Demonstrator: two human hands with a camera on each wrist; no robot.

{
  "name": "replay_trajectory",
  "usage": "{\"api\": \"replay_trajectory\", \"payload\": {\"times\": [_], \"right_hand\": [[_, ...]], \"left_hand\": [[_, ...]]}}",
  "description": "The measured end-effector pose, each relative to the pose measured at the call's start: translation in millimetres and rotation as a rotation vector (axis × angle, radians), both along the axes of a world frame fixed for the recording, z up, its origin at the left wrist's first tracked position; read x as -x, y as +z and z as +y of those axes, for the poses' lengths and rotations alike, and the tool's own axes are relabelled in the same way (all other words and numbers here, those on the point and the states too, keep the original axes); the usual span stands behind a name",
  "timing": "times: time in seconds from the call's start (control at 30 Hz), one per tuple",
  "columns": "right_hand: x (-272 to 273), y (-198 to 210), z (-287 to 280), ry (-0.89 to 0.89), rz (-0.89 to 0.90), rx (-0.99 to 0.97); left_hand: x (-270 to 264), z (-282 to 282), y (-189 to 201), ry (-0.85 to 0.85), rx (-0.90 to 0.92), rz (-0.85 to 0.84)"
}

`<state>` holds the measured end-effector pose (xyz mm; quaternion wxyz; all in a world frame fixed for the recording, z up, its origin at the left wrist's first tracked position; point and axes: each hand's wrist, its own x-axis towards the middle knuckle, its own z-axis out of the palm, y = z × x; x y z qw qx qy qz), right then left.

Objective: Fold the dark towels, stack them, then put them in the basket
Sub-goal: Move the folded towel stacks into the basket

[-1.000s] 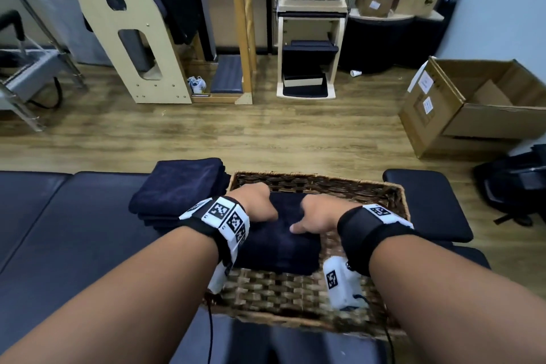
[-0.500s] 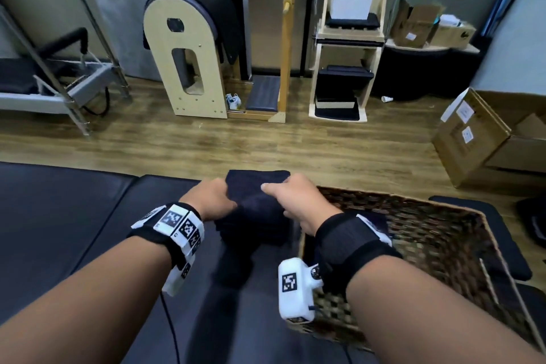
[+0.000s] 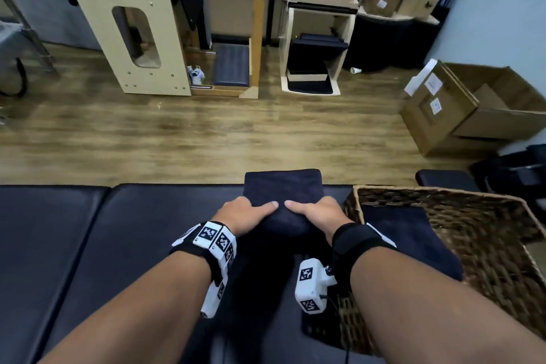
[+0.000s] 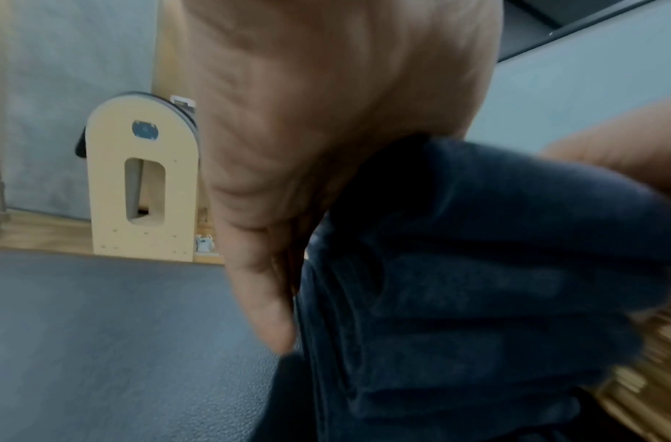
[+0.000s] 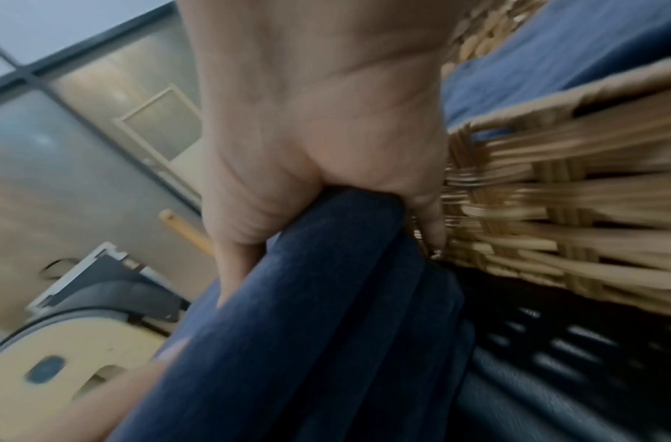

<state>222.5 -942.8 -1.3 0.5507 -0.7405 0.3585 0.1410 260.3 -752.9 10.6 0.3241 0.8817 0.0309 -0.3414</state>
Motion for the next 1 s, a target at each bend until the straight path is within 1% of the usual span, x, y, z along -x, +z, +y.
{"api": "replay_trajectory", "payload": {"times": [0.07,0.17,0.27,0.33,0.43,0.57,0.73,0.8,0.87,0.93,1.0], "right_hand": [[-3.3,-4.7,-1.5,0.024,0.030,-0.038],[-8.9,-23.7,-3.4,0.058,0.046,0.014],[-16.6,-38.9,-2.8,0.058,0.034,0.032],[-21.3,-44.7,-1.6,0.056,0.033,0.040],[-20.5,-50.6,-1.0,0.021,-0.040,0.005],[-19.7,-57.9,-2.7,0.012,-0.036,0.007],[-10.5,-49.8,0.0,0.007,-0.056,-0.022],[-3.8,-46.1,3.8,0.004,-0.035,-0.057],[2.5,-44.0,10.7,-0.004,-0.026,-0.061],[10.0,-39.5,19.7,-0.015,-0.015,-0.074],[14.9,-29.9,26.9,-0.018,-0.010,-0.117]], "left_hand": [[-10.4,-0.6,-14.5,0.031,0.036,0.056],[-19.7,-0.4,-34.2,0.065,0.085,0.140],[-27.6,-3.3,-40.3,0.049,0.065,0.137],[-31.4,-6.1,-41.6,0.071,0.083,0.129],[-30.0,-11.0,-47.2,0.131,0.179,0.129],[-26.9,-9.8,-55.0,0.268,0.282,0.166],[-17.8,-6.5,-54.1,0.361,0.388,0.207],[-11.2,-1.3,-52.8,0.373,0.417,0.238],[-5.6,6.5,-52.1,0.378,0.425,0.236],[0.7,15.2,-45.9,0.398,0.436,0.222],[4.7,22.6,-30.7,0.396,0.451,0.214]]}}
